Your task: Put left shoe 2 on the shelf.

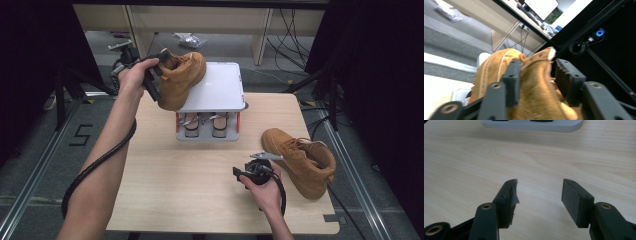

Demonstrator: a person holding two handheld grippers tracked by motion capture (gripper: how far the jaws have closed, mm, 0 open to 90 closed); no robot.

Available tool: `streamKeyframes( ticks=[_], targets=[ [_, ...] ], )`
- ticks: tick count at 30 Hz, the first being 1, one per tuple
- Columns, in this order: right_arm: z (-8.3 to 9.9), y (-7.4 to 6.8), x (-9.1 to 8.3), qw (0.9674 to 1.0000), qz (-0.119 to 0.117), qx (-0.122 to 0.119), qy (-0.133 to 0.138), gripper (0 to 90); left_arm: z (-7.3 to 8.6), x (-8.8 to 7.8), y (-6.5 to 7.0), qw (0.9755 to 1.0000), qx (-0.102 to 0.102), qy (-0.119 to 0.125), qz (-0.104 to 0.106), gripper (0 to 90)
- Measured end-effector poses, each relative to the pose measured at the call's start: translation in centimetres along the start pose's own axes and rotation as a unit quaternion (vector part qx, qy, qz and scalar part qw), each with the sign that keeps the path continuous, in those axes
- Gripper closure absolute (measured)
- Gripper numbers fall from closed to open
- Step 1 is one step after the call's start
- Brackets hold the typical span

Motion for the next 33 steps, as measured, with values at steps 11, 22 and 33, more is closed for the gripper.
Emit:
streamKeyframes(
  ticks=[11,22,33],
  targets=[
    [0.0,-0.1,-0.2,0.9999,0.000,-0.016,0.002,46.3,-1.1,-3.8,0.2,0.9982,0.051,0.032,-0.007,42.9],
    [0.1,-0.5,-0.1,0.9999,0.000,-0.010,-0.001,46.3,2.3,-10.1,-3.8,0.9959,0.089,0.003,0.013,84.9],
    [0.3,-0.9,0.3,0.9999,-0.010,0.000,-0.003,46.3,9.1,-9.6,-6.7,0.9902,0.123,-0.066,-0.011,89.6]
  ],
)
Point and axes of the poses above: each handheld gripper's, and its own axes: x roughly forward along the jaws, z roughly out of its underside, y roughly to its right, the point moved 3 cm from there along x, roughly forward along the jaws, and after that the axes turned 4 degrees about -z, right-handed, at the moved point
